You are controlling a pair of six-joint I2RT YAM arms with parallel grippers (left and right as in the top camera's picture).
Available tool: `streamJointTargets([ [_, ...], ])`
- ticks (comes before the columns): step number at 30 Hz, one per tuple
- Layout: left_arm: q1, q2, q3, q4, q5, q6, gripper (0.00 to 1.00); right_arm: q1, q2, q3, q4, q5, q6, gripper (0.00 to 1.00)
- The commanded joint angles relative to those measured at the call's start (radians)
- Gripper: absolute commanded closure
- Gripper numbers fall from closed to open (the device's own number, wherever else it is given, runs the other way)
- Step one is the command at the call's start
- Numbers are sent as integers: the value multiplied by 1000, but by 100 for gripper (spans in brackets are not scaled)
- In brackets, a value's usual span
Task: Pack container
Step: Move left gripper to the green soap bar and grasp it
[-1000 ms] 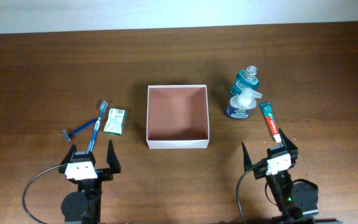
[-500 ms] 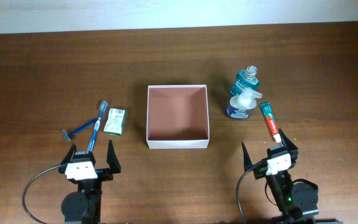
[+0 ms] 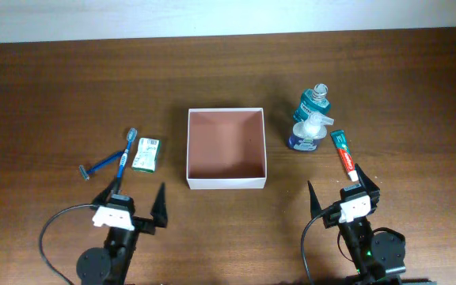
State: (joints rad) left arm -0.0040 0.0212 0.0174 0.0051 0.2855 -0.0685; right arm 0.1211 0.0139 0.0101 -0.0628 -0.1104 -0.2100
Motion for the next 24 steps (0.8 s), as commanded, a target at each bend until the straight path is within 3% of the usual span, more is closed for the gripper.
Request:
streamJointTargets([
  [1, -5, -10, 13, 2, 204, -11, 1, -6, -10, -5, -5, -2, 0, 2],
  [5, -4, 5, 126, -145, 190, -13, 1, -6, -10, -5, -5, -2, 0, 2],
  [9, -4, 122, 321, -337, 53, -12, 1, -6, -10, -5, -5, -2, 0, 2],
  [14, -4, 404, 581, -478, 13, 68, 1, -6, -10, -5, -5, -2, 0, 2],
  [19, -4, 730, 843, -714, 13, 170, 1, -6, -10, -5, -5, -2, 0, 2],
  [24, -4, 1001, 999, -851, 4, 221, 1, -6, -10, -5, -5, -2, 0, 2],
])
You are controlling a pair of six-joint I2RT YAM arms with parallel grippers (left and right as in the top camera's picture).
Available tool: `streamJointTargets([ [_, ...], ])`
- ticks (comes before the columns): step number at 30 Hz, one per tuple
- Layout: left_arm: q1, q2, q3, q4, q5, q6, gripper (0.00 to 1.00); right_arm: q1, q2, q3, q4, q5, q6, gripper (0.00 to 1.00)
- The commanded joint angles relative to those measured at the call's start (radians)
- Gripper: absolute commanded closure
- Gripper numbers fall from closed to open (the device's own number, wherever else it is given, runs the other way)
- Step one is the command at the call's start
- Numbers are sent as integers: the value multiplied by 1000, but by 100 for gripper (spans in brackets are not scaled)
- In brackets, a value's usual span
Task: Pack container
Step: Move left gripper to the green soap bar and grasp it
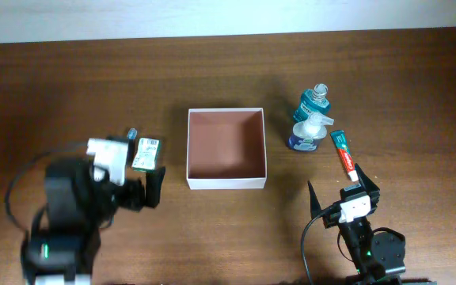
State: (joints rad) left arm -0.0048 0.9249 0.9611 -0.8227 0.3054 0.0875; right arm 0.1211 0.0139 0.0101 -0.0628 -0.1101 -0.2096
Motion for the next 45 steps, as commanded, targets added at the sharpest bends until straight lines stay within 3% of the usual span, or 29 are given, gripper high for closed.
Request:
streamJointTargets([
  [1, -3, 142, 67, -29, -19, 65, 1, -6, -10, -5, -5, -2, 0, 2],
  [18, -3, 561, 68, 109, -115, 64, 1, -6, -10, -5, -5, -2, 0, 2],
  [24, -3, 616, 68, 187, -173, 64, 1, -6, -10, -5, -5, -2, 0, 2],
  [45, -3, 805, 68, 321, -175, 94, 2, -6, -10, -5, -5, -2, 0, 2],
])
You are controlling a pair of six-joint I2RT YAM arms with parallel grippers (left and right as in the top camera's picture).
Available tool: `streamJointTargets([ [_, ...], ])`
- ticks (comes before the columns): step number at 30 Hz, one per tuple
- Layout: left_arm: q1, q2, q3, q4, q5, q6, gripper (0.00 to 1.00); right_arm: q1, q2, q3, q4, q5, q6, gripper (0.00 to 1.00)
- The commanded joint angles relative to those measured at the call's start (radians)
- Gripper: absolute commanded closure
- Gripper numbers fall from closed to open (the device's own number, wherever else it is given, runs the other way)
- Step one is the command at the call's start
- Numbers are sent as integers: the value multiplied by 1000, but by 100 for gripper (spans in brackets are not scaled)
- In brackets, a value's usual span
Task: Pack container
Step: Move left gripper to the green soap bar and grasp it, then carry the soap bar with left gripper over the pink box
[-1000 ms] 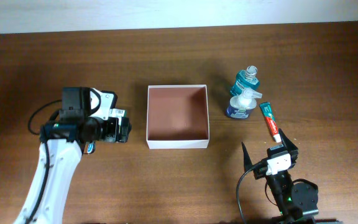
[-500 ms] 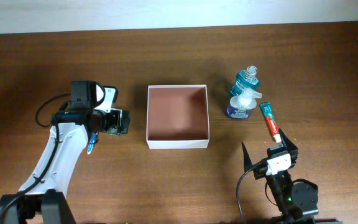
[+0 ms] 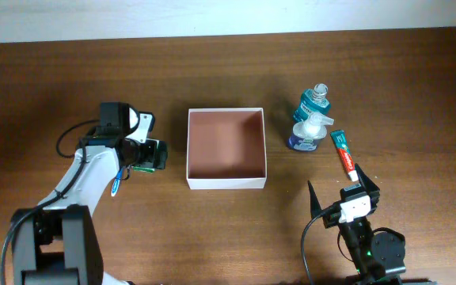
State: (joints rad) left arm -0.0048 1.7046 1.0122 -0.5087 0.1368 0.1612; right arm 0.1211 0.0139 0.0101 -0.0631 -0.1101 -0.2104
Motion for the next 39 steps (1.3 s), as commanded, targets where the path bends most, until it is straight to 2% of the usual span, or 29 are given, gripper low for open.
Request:
streamJointTargets([
  [1, -3, 32, 17, 10, -6, 21, 2, -6, -10, -5, -5, -2, 1, 2],
  [10, -3, 128, 17, 65, -7, 21, 3, -6, -10, -5, -4, -2, 1, 2],
  [13, -3, 130, 17, 64, -7, 21, 7, -6, -10, -5, -5, -2, 1, 2],
  [14, -3, 130, 17, 64, -7, 21, 10, -6, -10, -5, -4, -2, 1, 2],
  [18, -3, 130, 17, 63, -7, 21, 33, -6, -10, -5, -4, -2, 1, 2],
  [22, -3, 130, 17, 60, -7, 21, 40, -6, -10, -5, -4, -2, 1, 2],
  [26, -3, 130, 17, 60, -6, 20, 56, -6, -10, -5, -5, -2, 1, 2],
  [30, -3, 130, 17, 61, -3, 20, 59, -6, -10, -5, -5, -2, 1, 1],
  [34, -3, 125, 22, 60, -3, 5, 67, -6, -10, -5, -4, -2, 1, 2],
  [39, -3, 82, 53, 41, -3, -44, 68, -6, -10, -5, -4, -2, 1, 2],
])
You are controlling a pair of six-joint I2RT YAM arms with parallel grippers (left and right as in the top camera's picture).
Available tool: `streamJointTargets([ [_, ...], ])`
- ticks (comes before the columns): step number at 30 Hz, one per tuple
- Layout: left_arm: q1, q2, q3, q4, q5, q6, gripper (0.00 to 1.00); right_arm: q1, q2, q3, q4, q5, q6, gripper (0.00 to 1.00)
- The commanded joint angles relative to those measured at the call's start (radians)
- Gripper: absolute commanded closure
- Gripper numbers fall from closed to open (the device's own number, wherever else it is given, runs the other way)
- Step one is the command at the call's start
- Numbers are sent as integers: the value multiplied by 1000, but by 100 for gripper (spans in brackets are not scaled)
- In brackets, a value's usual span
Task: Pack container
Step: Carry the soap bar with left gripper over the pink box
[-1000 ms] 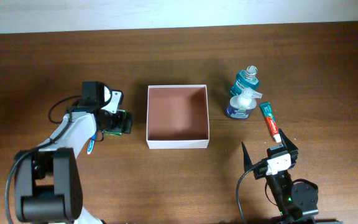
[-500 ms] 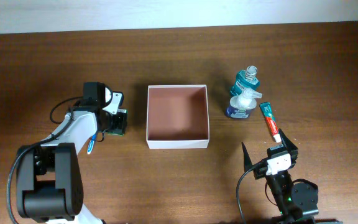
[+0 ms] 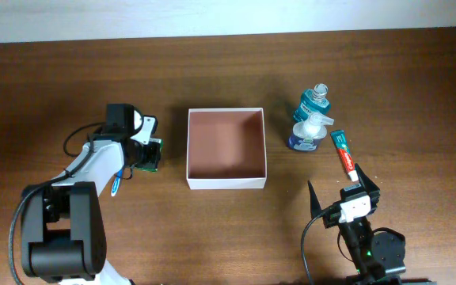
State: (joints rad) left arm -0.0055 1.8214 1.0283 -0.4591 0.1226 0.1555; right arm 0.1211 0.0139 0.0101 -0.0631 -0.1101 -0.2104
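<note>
The white open box (image 3: 226, 184) with a brown inside stands at the table's middle, with nothing in it. Left of it, my left gripper (image 3: 152, 156) is down on the small green soap packet (image 3: 146, 165), its fingers shut on the packet's sides. A blue toothbrush (image 3: 115, 184) peeks out under the left arm. Right of the box lie a teal mouthwash bottle (image 3: 317, 100), a white-topped blue bottle (image 3: 305, 133) and a red-and-green toothpaste tube (image 3: 342, 153). My right gripper (image 3: 340, 192) rests open at the front right.
The left arm (image 3: 93, 162) stretches from the front left across the toothbrush's spot; the razor is hidden beneath it. The table's far edge runs along the top of the view.
My left gripper has narrowed onto the green soap packet and shifted slightly toward it. The right arm and the other items are unchanged.
Both arms were parked open at the front edge, the soap packet, toothbrush and razor lying left of the box. Then the left arm stood raised over those items, then open around the soap packet, and now it is shut on it.
</note>
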Motion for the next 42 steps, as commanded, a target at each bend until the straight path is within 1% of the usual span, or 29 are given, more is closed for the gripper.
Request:
streamJointTargets([
  [1, -3, -48, 44, -16, 11, -45, 68, -6, -10, -5, -4, -2, 1, 2],
  [5, -3, -130, 62, -34, 11, -50, 69, -6, -10, -5, -5, -2, 1, 2],
  [6, -3, -153, 63, -36, 11, -52, 71, -6, -10, -5, -4, -2, 1, 2],
  [9, -4, -229, 63, -46, 11, -85, 73, -6, -10, -5, -4, -2, 1, 2],
  [14, -28, -357, 63, -71, 12, -131, 73, -6, -10, -5, -5, -2, 1, 2],
  [16, -55, -407, 64, -84, 15, -154, 74, -6, -10, -5, -4, -2, 1, 2],
  [21, -173, -505, 64, -100, 11, -217, 76, -6, -10, -5, -4, -2, 1, 2],
  [26, -304, -512, 64, -86, -3, -330, 76, -6, -10, -5, -4, -2, 1, 2],
  [31, -397, -509, 64, -87, -97, -439, 78, -6, -10, -5, -4, -2, 1, 2],
  [35, -462, -497, 64, -84, -145, -464, 78, -6, -10, -5, -4, -2, 1, 2],
  [39, -531, -460, 64, -69, -208, -531, 78, -6, -10, -5, -5, -2, 1, 2],
  [42, -559, -417, 64, -41, -233, -537, 77, -6, -10, -5, -5, -2, 1, 2],
])
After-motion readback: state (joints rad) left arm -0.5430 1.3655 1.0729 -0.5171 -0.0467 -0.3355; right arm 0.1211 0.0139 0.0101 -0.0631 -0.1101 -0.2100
